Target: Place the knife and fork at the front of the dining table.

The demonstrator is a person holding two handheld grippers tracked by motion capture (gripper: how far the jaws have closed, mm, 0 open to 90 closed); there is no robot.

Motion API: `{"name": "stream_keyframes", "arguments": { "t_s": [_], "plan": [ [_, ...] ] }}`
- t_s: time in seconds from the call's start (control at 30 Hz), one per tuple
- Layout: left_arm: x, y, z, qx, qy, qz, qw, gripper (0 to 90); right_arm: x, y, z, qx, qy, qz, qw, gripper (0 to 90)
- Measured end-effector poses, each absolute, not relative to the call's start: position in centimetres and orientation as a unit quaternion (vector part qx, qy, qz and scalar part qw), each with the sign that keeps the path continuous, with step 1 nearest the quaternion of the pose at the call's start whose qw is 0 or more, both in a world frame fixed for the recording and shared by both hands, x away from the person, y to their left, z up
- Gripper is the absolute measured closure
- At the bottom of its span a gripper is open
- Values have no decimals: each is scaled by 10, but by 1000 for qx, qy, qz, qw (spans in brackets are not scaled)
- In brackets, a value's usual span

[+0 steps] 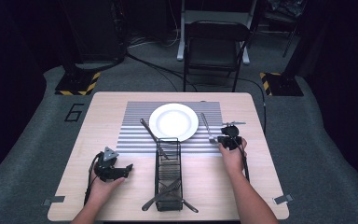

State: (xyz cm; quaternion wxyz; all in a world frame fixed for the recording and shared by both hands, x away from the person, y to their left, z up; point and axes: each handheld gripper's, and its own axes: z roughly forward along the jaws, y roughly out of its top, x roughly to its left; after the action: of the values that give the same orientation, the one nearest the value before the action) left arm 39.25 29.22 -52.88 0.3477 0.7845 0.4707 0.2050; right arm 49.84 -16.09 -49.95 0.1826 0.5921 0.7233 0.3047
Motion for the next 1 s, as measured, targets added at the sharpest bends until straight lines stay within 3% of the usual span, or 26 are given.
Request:
{"name": "stream_keyframes", "arguments": {
  "t_s": [1.0],
  "plan": [
    [392, 292, -529, 784, 471, 205, 347, 146, 476, -138, -501, 561, 739, 341, 155, 900]
  ]
}}
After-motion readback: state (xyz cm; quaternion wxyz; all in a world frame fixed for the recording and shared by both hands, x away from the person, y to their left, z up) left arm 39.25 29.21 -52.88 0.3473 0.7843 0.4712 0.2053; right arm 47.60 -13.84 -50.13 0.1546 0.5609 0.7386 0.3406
